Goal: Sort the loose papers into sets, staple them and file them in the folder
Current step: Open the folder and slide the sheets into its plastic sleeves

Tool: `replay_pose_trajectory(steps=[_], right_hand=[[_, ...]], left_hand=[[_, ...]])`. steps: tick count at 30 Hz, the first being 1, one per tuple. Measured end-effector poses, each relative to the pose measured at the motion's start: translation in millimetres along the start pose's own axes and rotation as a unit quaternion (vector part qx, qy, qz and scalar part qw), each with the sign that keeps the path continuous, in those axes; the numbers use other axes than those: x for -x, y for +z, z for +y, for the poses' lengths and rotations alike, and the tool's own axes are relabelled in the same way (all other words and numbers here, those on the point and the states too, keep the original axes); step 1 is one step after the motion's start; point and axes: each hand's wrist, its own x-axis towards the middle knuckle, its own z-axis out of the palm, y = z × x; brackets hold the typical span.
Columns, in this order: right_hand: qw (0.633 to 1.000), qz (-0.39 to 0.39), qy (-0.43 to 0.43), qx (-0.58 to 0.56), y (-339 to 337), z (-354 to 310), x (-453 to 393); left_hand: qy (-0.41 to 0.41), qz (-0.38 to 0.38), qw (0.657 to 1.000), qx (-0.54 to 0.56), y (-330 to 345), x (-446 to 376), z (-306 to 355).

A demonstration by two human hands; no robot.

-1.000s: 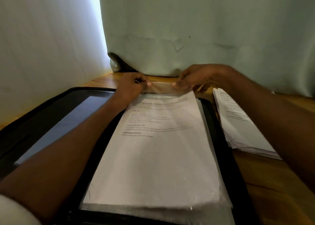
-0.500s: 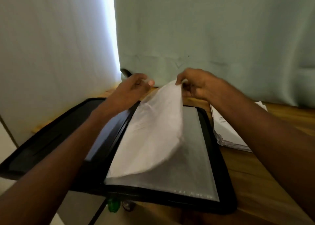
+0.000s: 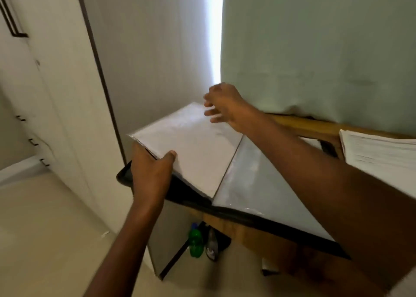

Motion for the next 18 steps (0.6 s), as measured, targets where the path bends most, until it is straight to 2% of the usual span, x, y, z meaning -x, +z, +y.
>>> replay_pose_trajectory(steps=[2, 4, 6, 7, 12, 15, 18], right_hand=[[0.984, -0.001, -0.066, 0.165, 2.9, 30.5, 18.1], [0.948, -0.014, -0.105, 0.302, -0.3, 57.9, 38.5], [0.931, -0.031, -0.11, 0.348, -12.2, 73.9, 54.7], [0.931, -0.025, -0.11, 0.346, -19.7, 76.8, 59.9], [0.924, 0.108, -0.092, 0.355, -91.8, 74.2, 82.6], [0.894, 0.205, -0.045, 0.397, -163.1, 73.1, 101.7], [0.861, 0.289, 0.008, 0.419, -238.8, 76.6, 120.9]], left_hand=[[-0.009, 0.032, 0.995, -0.099, -0.9, 0.0, -13.9], [0.021, 0.054, 0.969, -0.241, 0.6, 4.8, -19.8], [0.097, 0.058, 0.929, -0.352, 11.0, 9.7, -14.7], [0.13, 0.034, 0.917, -0.376, 19.1, 10.0, -9.7], [0.228, -0.204, 0.909, -0.281, 94.3, 33.8, 19.5], [0.279, -0.318, 0.871, -0.251, 148.5, 67.6, 36.5], [0.318, -0.371, 0.824, -0.287, 200.9, 97.1, 47.0]])
